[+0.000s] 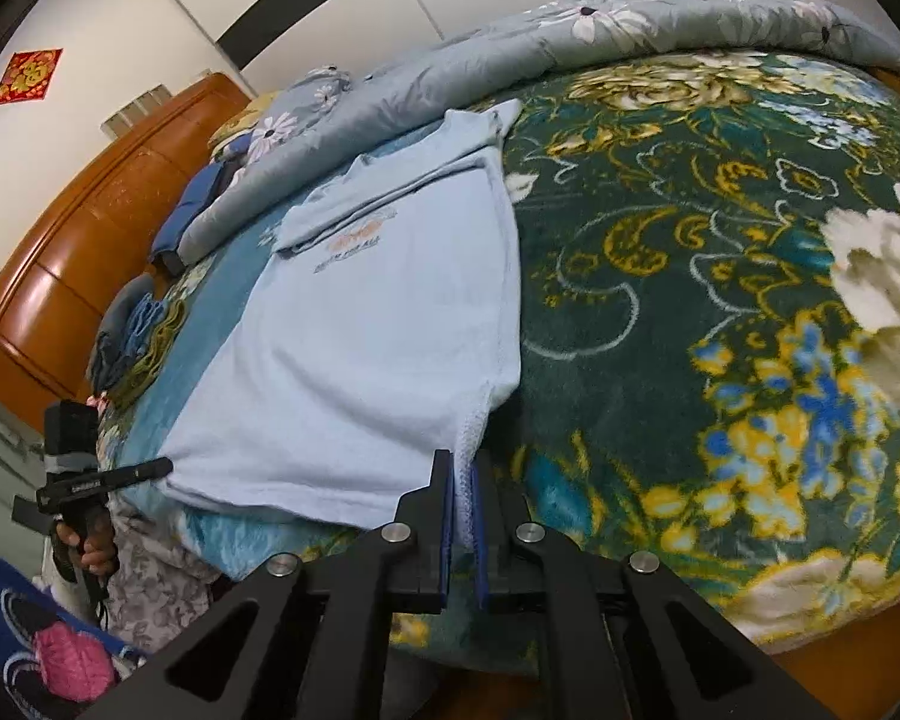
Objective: Fold clothes
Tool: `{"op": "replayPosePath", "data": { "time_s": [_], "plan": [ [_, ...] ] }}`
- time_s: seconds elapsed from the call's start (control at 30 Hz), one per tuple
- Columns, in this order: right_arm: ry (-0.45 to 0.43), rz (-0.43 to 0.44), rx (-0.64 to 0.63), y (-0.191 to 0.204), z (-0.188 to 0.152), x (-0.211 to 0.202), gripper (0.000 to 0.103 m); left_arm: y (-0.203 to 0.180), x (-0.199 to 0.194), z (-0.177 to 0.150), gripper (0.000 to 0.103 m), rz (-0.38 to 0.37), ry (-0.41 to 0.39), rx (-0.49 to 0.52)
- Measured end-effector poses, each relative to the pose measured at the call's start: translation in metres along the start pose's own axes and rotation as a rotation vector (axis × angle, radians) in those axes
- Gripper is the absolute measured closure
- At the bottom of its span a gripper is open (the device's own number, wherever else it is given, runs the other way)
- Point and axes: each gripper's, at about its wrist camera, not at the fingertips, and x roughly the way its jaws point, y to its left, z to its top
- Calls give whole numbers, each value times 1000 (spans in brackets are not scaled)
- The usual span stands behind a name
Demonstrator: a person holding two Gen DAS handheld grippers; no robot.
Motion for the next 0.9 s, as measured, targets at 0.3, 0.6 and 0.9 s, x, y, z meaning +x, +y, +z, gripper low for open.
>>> {"op": "replayPosePath", "data": {
  "time_s": [0.3, 0.6, 0.9],
  "plan": [
    [64, -7, 41, -8, -15, 21, 97, 13, 15, -6, 100, -4, 43, -45],
    [-5, 90, 43, -6, -2, 9, 97, 10, -1, 10, 100, -124, -59, 5],
    [-261, 328, 36, -3, 96, -4, 97, -7, -36, 108, 100, -168, -309, 142]
  ]
}}
